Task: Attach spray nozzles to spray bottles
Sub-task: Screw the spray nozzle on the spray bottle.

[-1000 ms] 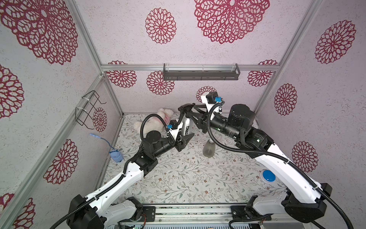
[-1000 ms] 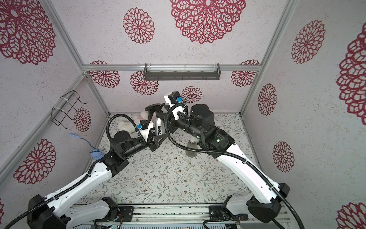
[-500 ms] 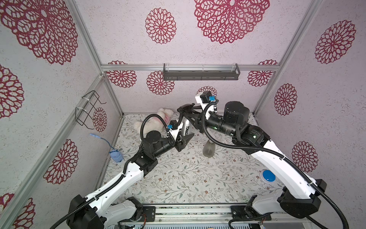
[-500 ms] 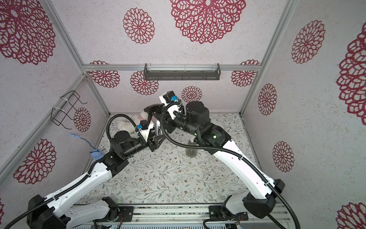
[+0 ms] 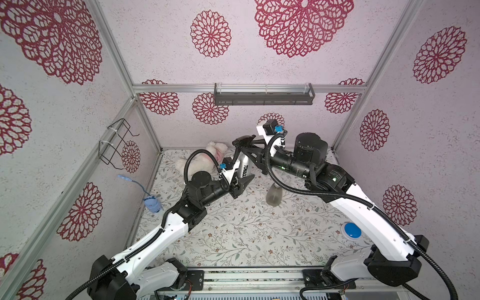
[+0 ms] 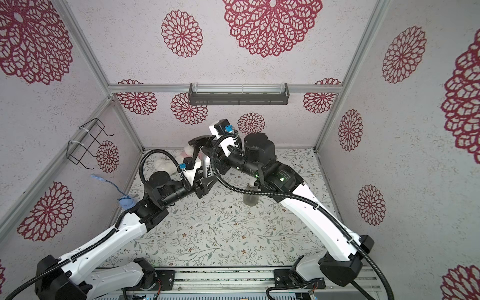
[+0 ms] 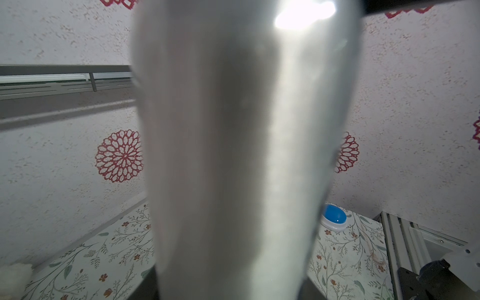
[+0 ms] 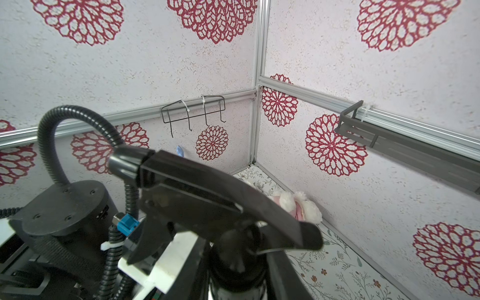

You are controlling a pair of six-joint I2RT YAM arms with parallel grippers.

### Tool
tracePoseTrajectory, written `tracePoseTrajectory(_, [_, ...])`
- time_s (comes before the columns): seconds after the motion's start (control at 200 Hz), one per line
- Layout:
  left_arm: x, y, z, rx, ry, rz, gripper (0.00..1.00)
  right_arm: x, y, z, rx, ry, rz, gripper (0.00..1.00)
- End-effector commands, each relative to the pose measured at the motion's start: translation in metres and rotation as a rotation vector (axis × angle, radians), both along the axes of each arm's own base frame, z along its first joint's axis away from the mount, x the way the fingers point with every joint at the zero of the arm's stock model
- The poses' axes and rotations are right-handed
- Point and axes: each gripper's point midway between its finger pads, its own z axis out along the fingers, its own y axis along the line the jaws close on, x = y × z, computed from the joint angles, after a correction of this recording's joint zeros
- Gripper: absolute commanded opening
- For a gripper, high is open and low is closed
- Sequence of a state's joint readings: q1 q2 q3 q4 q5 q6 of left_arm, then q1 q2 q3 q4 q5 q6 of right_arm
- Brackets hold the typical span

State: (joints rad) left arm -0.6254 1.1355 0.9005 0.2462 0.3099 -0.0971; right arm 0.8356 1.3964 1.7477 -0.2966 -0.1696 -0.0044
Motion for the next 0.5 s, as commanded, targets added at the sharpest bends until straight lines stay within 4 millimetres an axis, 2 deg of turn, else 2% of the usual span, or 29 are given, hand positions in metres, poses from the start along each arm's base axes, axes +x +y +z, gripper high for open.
tracePoseTrajectory(0.0, [-0.004, 0.005, 0.019, -0.018, -0.053, 0.007, 0.00, -0.009, -0.016, 0.036, 0.122, -0.063, -0.018, 0.28])
tracePoseTrajectory(0.135, [-0.004, 0.005, 0.020, -0.023, -0.057, 0.008, 0.00, -0.006, -0.023, 0.044, 0.205, -0.061, -0.047, 0.27])
tracePoseTrajectory(0.32, [-0.006, 0.006, 0.022, -0.031, -0.060, 0.005, 0.00, -0.008, -0.030, 0.043, 0.300, -0.072, -0.044, 0.27])
tracePoseTrajectory(0.495, [-0.006, 0.006, 0.022, -0.037, -0.064, 0.005, 0.00, -0.010, -0.028, 0.039, 0.323, -0.060, -0.021, 0.27])
